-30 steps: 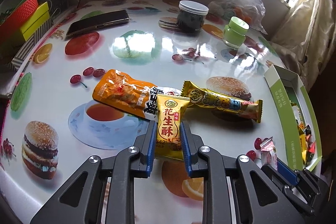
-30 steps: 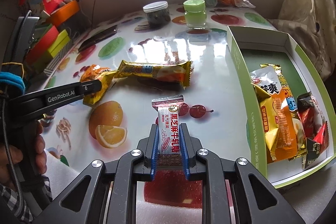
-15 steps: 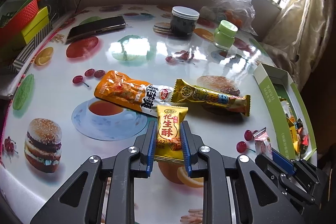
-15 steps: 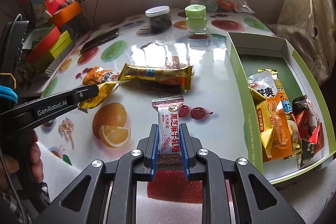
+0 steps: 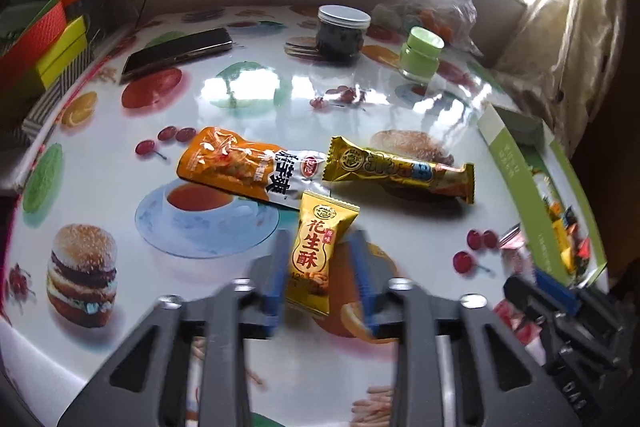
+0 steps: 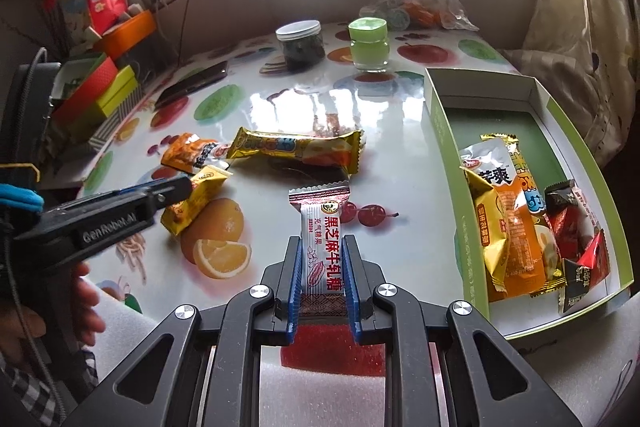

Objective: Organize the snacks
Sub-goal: 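Carry the peanut candy with the left tool into the box while the right tool carries the nougat bar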

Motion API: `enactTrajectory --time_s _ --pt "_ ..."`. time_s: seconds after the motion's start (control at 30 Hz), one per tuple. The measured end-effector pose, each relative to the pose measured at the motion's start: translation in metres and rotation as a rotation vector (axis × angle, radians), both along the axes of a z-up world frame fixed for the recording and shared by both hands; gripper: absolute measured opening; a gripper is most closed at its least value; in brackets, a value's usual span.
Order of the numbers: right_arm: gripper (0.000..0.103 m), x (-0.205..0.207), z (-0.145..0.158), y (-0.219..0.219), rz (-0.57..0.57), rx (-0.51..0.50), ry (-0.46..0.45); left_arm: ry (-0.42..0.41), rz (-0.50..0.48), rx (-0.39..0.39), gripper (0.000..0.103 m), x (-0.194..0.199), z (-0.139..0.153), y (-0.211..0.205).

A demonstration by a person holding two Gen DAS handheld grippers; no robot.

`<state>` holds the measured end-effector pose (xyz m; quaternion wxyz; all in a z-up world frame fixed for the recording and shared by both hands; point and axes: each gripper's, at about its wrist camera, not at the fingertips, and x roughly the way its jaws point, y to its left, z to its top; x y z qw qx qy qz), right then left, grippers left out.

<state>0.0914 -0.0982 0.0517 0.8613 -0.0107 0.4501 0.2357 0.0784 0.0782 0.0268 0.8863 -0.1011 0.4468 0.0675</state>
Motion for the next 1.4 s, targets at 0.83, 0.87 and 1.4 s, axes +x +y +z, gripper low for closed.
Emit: enactTrajectory --time_s 0.83,0.87,1.4 --pt "0.018 0.003 -0.002 -0.001 -0.009 0.011 0.007 0.067 -0.005 0.046 0.024 0.013 -0.019 0.0" --pt "0.018 0.003 -0.002 -0.001 -0.011 0.013 0.005 0.064 -0.008 0.045 0.024 0.013 -0.017 -0.001" --pt "0.018 0.005 0.025 -0.037 -0.079 0.028 -0.059 -0.029 -0.094 0.015 0.024 0.019 0.026 -0.038"
